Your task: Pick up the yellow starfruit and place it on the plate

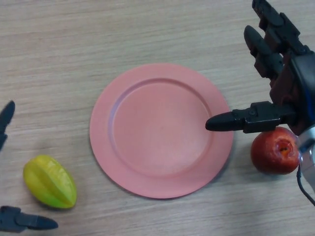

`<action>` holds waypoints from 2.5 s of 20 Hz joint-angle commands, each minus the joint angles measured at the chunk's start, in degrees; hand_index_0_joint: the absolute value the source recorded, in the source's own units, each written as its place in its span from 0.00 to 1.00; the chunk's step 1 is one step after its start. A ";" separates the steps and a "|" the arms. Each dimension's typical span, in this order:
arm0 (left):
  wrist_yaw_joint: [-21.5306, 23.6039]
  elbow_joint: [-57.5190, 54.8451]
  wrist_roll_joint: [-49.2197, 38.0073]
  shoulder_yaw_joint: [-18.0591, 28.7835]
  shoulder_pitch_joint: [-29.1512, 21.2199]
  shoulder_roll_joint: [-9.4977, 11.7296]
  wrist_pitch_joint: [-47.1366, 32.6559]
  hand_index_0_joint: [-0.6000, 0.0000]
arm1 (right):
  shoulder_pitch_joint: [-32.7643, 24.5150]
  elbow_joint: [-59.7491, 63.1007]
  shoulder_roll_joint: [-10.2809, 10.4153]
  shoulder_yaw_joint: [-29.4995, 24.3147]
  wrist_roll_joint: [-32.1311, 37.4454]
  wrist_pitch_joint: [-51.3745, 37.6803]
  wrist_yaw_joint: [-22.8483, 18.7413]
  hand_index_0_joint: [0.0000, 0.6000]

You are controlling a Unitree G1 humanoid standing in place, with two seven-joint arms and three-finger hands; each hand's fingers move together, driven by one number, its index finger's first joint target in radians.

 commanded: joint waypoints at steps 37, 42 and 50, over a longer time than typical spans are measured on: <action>26.10 12.00 7.13 -9.11 -3.14 4.95 -11.09 0.00 | -2.15 -5.98 -0.49 -2.14 2.47 -6.02 -1.72 0.00; 24.34 4.23 6.01 -8.18 -2.48 4.01 -12.05 0.00 | -2.41 -6.42 -0.50 -1.88 1.95 -5.72 -1.47 0.16; 12.45 -14.00 4.42 -13.74 -4.53 2.40 -0.79 0.00 | -3.25 -7.22 -1.10 -2.75 1.46 -6.01 -1.92 0.00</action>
